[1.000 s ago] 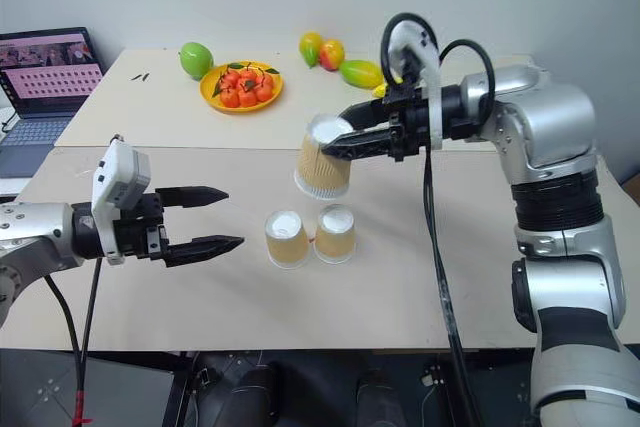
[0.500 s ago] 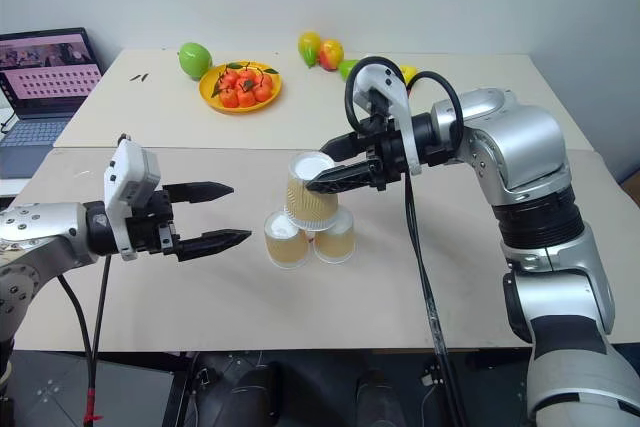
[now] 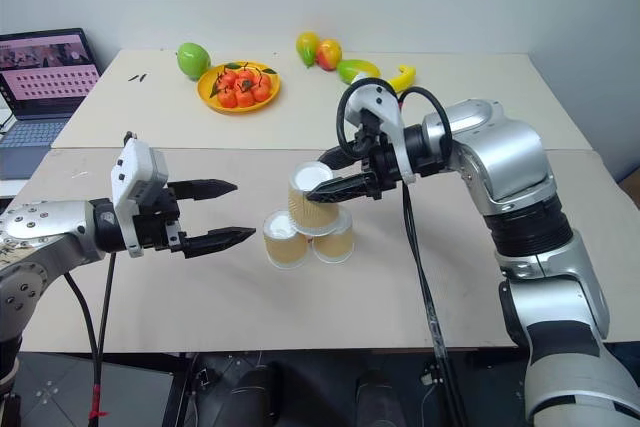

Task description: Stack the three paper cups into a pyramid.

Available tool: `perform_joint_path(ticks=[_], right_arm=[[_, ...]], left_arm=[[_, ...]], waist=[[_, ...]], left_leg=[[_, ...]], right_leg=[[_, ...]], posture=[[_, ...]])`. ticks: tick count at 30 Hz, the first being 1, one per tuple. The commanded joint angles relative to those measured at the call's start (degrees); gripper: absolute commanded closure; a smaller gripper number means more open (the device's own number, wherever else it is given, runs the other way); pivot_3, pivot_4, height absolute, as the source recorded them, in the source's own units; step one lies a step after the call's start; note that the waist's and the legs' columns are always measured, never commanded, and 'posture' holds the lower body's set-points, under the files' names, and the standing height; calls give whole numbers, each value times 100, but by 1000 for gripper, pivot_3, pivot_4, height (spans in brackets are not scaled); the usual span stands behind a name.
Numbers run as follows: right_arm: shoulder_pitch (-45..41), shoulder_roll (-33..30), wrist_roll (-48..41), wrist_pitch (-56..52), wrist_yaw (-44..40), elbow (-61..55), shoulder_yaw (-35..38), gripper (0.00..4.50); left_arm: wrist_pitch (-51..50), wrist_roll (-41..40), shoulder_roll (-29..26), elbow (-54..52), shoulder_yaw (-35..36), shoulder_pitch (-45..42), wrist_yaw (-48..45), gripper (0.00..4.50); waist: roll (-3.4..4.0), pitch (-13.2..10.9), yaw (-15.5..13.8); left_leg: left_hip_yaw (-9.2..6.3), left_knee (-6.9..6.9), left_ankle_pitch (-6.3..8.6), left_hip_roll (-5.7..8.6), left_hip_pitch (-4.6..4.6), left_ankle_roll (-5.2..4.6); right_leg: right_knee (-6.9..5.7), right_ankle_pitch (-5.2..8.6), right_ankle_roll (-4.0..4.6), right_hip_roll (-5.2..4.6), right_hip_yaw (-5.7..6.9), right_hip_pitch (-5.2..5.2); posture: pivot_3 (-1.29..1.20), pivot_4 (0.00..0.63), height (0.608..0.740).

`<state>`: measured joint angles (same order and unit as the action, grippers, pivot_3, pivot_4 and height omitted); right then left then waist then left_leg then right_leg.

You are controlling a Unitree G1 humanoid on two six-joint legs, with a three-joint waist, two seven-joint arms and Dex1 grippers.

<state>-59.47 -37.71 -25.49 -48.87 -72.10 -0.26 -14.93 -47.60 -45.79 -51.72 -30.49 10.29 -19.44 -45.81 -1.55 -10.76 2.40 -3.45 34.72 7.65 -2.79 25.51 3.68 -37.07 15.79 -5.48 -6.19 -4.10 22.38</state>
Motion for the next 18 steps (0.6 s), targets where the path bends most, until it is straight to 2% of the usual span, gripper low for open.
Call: perform_joint_path(ticks=[1,18], right_arm=[[-44,7,-54,34,9,-94,139,108],[-163,-155,-306,-194,-126,-282,324,108]], left_arm=[[151,47,23,-18,56,-80,-22,0],[331,309,68,223,-13,-122,-200,0]], waist=[[0,0,0],[0,0,-1]], left_leg=[[0,0,0,0,0,0],[0,0,0,0,0,0]], right_leg=[[0,0,0,0,0,0],[0,0,0,0,0,0]], posture=[[0,150,732],[0,150,732]])
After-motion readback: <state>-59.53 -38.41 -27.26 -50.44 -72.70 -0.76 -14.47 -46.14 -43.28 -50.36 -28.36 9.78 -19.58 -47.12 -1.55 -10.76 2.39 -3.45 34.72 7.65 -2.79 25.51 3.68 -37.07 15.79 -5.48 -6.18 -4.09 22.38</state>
